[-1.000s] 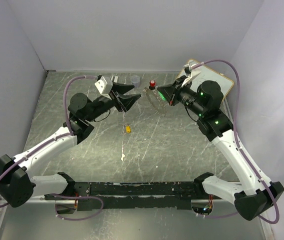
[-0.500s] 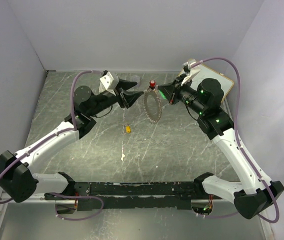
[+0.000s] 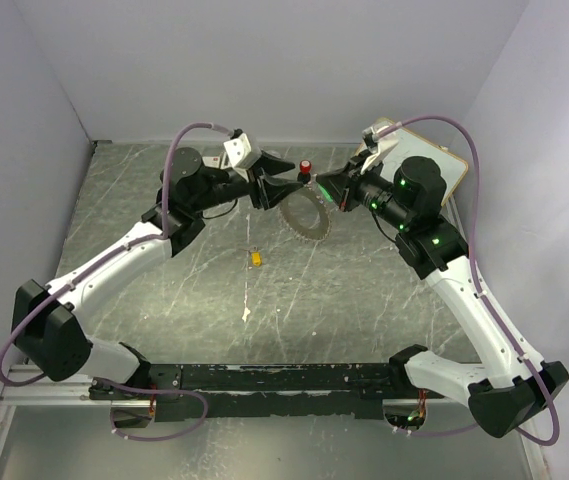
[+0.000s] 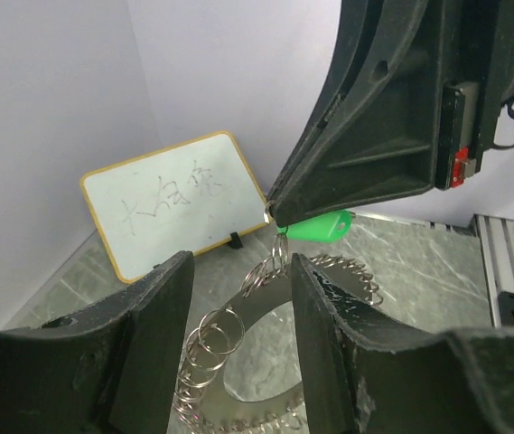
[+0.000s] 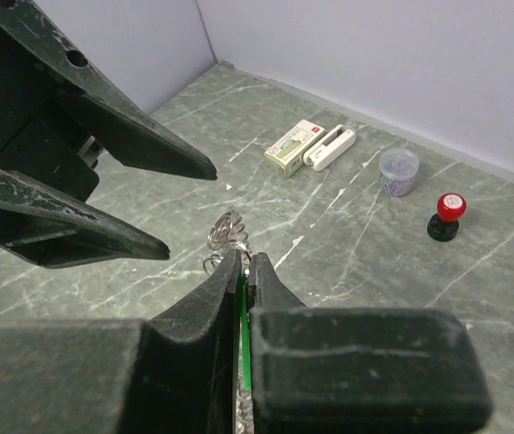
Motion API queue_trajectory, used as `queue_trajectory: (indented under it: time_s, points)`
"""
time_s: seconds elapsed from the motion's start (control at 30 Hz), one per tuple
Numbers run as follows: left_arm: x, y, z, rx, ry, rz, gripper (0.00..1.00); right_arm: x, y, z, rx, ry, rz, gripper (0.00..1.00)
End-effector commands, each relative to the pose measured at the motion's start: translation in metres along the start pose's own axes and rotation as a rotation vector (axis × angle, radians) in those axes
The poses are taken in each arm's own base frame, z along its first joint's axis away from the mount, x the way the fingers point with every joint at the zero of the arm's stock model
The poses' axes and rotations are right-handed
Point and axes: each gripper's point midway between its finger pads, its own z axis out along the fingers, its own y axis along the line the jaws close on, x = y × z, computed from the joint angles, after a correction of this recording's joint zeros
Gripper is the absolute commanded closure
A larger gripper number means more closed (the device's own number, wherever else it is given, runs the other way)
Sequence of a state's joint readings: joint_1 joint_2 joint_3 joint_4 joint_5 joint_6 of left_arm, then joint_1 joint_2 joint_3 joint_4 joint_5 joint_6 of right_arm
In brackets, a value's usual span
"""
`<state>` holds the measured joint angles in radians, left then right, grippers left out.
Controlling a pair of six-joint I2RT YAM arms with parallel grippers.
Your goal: Put the keys on the keyring
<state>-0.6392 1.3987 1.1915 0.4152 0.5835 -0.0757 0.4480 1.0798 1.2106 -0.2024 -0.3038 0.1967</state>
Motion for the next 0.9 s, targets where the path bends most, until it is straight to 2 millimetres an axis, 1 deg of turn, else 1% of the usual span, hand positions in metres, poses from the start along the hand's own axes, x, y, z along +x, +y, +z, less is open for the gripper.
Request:
queue_trajectory:
  time_s: [0.0,0.4,0.67,0.77,0.87]
  points:
    - [-0.004,-0.015,0.005,0.112,0.029,0.028,0.43,-0.025,0.006,-0.003,-0.023,-0.059,-0.036,1.00]
    - [0.004,-0.026,0.017,0.190,0.081,0.031,0.45,-0.022,0.008,-0.001,-0.039,-0.054,-0.040,1.00]
    - [0.018,-0.028,0.028,0.196,0.138,0.021,0.47,-0.021,0.009,-0.001,-0.046,-0.051,-0.041,1.00]
    - [0.022,-0.027,0.030,0.197,0.155,0.018,0.54,-0.022,0.009,-0.002,-0.046,-0.054,-0.042,1.00]
    - [0.023,-0.027,0.032,0.195,0.163,0.018,0.64,-0.021,0.010,-0.001,-0.051,-0.053,-0.041,1.00]
